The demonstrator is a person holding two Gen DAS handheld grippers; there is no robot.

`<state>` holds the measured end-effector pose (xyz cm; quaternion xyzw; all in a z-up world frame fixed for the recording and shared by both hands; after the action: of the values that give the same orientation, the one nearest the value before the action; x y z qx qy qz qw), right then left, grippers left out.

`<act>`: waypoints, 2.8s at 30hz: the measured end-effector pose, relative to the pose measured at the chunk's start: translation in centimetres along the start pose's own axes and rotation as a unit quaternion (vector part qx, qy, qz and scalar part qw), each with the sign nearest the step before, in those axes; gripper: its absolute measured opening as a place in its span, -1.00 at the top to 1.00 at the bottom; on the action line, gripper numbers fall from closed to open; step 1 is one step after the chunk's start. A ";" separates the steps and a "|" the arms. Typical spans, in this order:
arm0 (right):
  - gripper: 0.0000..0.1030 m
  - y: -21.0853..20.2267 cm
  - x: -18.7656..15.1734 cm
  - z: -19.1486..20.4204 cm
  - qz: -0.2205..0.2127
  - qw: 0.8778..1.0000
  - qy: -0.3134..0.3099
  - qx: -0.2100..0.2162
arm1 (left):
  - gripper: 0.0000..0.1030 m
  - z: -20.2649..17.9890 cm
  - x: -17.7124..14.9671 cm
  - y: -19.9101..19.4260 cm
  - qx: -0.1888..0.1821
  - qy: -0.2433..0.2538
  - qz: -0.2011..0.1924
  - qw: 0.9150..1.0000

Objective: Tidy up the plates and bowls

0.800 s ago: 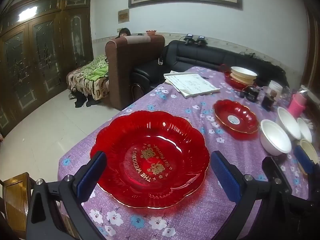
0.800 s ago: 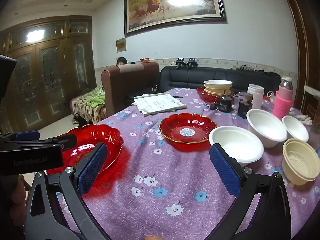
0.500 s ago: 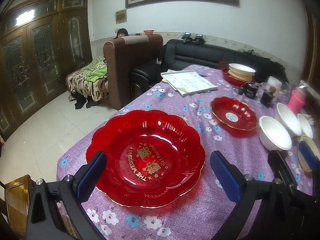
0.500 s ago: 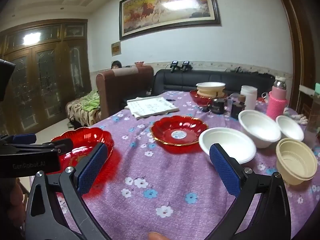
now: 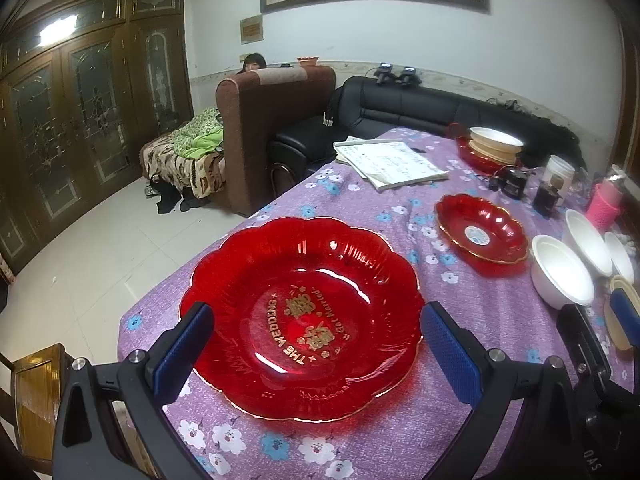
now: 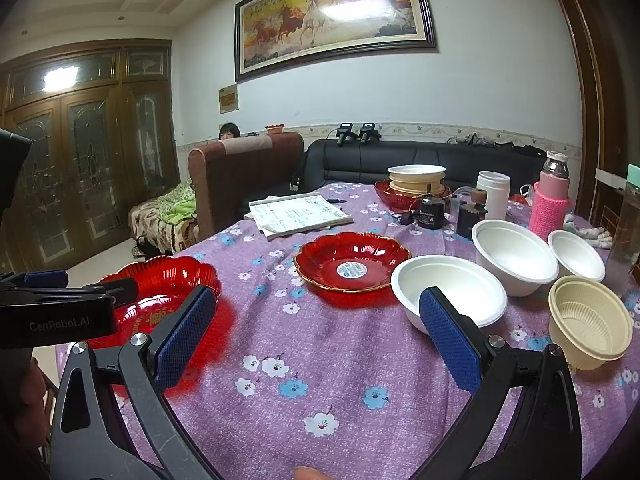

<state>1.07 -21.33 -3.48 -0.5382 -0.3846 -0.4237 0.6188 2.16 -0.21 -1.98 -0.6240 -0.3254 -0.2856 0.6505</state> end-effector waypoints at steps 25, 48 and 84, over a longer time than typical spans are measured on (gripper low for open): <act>-1.00 0.5 -0.3 0.2 0.016 1.000 0.005 0.015 | -0.99 1.9 -0.4 1.0 0.014 -0.017 0.007 1.000; -1.00 0.8 -0.6 0.3 0.022 1.000 0.005 0.013 | -0.99 2.6 -0.4 1.5 0.016 -0.024 0.011 1.000; -1.00 1.2 -1.1 0.5 0.031 0.999 0.009 0.014 | -0.99 3.6 -0.6 2.5 0.015 -0.029 0.021 0.999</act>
<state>1.80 -20.61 -4.83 -0.5374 -0.3681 -0.4032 0.6428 3.48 3.51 -3.91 -0.6288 -0.3351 -0.2491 0.6559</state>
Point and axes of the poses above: each gripper's, at about its wrist camera, not at the fingertips, and y roughly the way its jaws point, z to its left, x to its top, the point moved 2 cm from there along y, roughly the way its jaws point
